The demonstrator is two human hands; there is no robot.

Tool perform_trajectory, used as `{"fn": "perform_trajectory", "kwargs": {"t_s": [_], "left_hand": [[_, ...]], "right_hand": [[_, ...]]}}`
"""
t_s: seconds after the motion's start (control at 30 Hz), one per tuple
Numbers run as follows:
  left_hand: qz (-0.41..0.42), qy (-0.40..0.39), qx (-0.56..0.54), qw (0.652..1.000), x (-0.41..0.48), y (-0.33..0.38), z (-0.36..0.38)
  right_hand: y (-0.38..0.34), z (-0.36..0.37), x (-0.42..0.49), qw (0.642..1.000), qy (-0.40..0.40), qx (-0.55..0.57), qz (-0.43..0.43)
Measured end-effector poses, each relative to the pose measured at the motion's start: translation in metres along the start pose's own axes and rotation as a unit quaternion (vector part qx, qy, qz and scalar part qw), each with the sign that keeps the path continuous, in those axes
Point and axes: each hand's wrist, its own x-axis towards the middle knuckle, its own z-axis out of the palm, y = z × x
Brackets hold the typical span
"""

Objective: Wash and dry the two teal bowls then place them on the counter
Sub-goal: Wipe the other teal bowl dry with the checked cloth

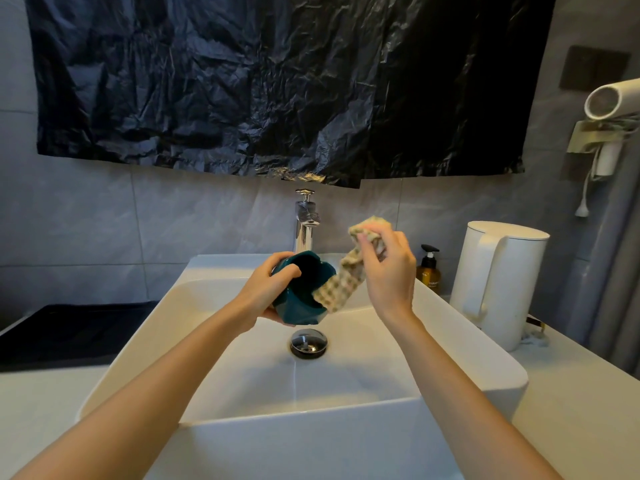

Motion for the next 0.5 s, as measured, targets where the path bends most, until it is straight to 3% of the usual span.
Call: {"fn": "perform_trajectory", "kwargs": {"t_s": [0.07,0.17,0.23,0.5], "left_hand": [[0.011,-0.008,0.026,1.0,-0.001,-0.001,0.001],[0.006,-0.019,0.033,0.999,-0.003,0.0,0.004],[0.014,-0.022,0.038,0.999,-0.003,0.001,0.004],[0.024,-0.053,0.086,0.995,-0.002,-0.005,0.008]], "right_hand": [[-0.003,0.005,-0.004,0.995,-0.098,0.016,-0.022],[-0.005,0.015,-0.015,0.968,-0.217,-0.001,-0.122],[-0.002,0.017,-0.015,0.964,-0.216,-0.026,-0.15],[0.0,0.016,-0.012,0.965,-0.204,-0.128,-0.106]]}}
